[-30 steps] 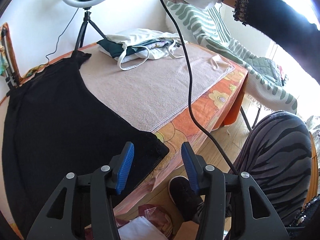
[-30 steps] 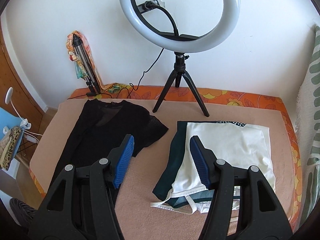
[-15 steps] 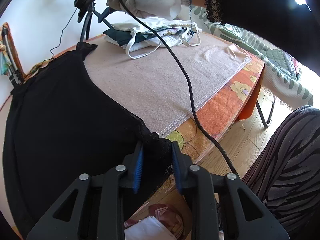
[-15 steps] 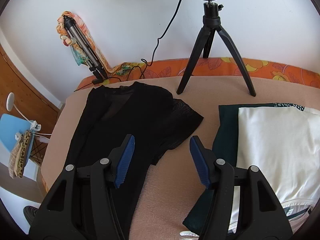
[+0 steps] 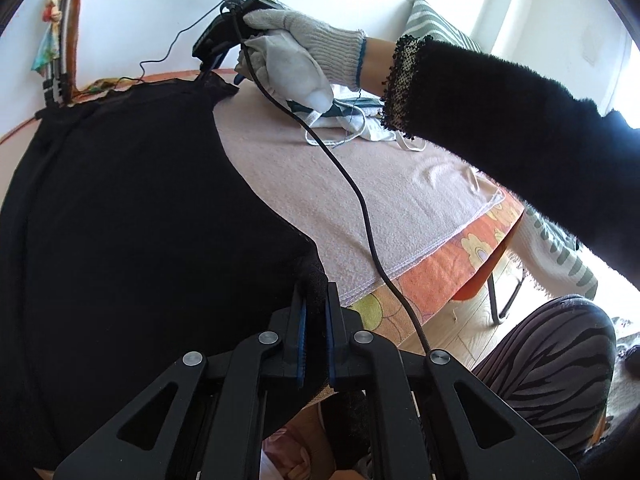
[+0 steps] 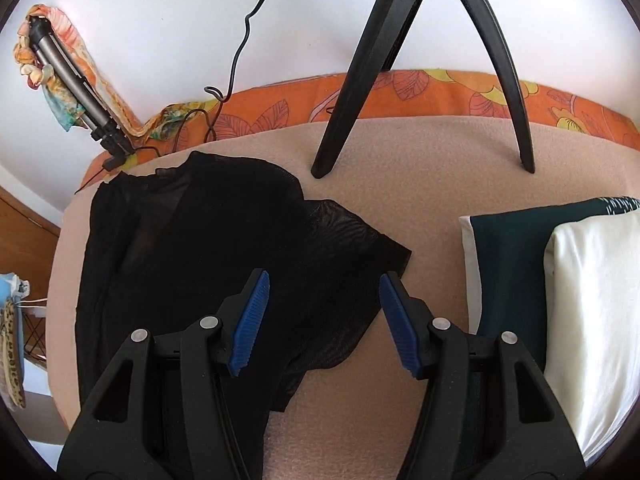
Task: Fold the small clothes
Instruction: 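Move the right tool to the other shirt side edge and grasp it, then fold that side over the shirt middle and open the right tool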
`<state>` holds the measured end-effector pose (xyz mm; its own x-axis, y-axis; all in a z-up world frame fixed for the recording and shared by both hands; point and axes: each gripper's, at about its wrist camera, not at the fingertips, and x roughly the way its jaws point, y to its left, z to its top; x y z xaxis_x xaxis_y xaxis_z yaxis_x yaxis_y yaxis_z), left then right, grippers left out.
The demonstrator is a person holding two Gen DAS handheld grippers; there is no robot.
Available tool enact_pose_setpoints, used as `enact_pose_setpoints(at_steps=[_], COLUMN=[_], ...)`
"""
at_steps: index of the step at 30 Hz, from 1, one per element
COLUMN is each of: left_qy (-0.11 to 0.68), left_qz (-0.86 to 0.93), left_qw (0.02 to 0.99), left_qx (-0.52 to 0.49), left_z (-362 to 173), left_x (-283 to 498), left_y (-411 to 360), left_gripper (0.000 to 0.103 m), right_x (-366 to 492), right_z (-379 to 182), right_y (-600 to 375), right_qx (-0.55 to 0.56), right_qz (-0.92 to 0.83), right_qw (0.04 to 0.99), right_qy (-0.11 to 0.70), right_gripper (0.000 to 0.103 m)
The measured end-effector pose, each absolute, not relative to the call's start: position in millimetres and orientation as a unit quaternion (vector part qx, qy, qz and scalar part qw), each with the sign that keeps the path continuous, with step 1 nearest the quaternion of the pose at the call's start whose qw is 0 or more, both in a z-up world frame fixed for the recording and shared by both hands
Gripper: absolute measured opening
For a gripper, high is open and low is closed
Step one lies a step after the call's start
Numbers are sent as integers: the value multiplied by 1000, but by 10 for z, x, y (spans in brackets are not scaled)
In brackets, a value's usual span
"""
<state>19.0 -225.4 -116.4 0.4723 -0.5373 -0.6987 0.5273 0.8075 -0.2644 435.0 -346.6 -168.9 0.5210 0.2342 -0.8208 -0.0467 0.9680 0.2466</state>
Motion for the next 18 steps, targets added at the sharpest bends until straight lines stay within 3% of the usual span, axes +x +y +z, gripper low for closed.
enact_pose_setpoints(at_steps=[13, 15, 16, 18], left_qy=[400, 400, 400, 398], left_qz=[-315, -315, -315, -313], left_qw=[860, 860, 860, 861], left_qx=[-34, -40, -44, -52], left_z=[-1158, -1163, -1169, -1169], left_x=[203, 208, 208, 213], left_y=[-2152, -2135, -2125, -2087], left_gripper=[6, 6, 6, 6], right_x=[4590, 4565, 4565, 4560], right_z=[-1838, -1820, -1818, -1799], right_y=[-3486, -3425, -3381, -3319], right_qx=[99, 86, 79, 77], right_qz=[64, 74, 76, 82], right_qw=[861, 863, 861, 860], right_qy=[494, 493, 496, 498], right_gripper=[60, 32, 10, 7])
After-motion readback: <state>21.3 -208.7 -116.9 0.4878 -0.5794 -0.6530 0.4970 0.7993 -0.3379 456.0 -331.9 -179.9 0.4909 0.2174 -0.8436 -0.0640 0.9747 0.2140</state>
